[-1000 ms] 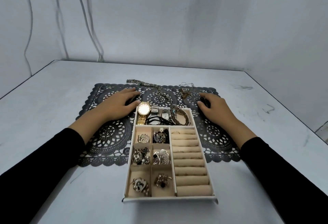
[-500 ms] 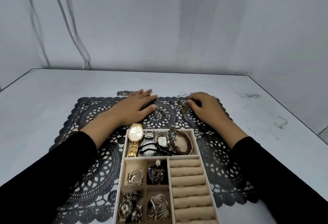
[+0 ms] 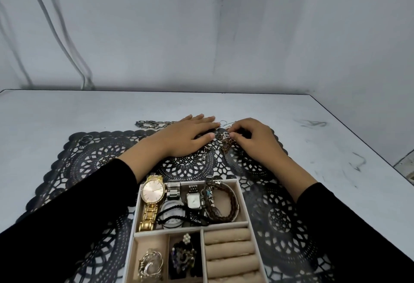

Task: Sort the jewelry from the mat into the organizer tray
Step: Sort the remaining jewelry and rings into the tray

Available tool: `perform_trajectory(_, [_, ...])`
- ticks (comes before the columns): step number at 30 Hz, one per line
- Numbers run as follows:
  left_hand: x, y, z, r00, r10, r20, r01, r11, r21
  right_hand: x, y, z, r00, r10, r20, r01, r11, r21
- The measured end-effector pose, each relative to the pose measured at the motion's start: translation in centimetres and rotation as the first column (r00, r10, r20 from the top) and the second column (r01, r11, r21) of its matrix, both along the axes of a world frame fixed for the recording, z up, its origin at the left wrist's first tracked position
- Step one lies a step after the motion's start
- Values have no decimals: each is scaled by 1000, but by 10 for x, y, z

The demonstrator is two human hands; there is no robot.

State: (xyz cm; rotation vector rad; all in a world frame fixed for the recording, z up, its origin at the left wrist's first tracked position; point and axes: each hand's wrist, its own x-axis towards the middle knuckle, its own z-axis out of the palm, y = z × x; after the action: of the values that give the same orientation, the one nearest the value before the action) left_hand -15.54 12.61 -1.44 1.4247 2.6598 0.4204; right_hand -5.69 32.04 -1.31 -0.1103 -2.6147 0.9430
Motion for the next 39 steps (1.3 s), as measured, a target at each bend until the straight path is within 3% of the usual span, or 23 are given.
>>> perform_trajectory(6, [-2, -1, -1, 999, -30, 25, 29, 999, 46, -3, 6, -2, 998, -52, 37, 56, 993, -104])
perform_trajectory(13, [3, 1, 3, 994, -55, 97, 31, 972, 233, -3, 12, -4, 996, -92, 20, 95, 968, -233])
perform_trajectory(18, [6, 9, 9, 997, -76, 34, 60, 937, 345, -1, 13, -1, 992, -113, -50, 75, 877, -475])
perform_trajectory(23, [9, 17, 12, 987, -143, 70, 112, 937, 330, -1, 15, 0, 989, -123, -87, 42, 783, -621])
perform_trajectory(39, [7, 16, 5, 975, -76, 210, -18, 911, 413, -1, 15, 0, 986, -115, -119, 11, 761, -649])
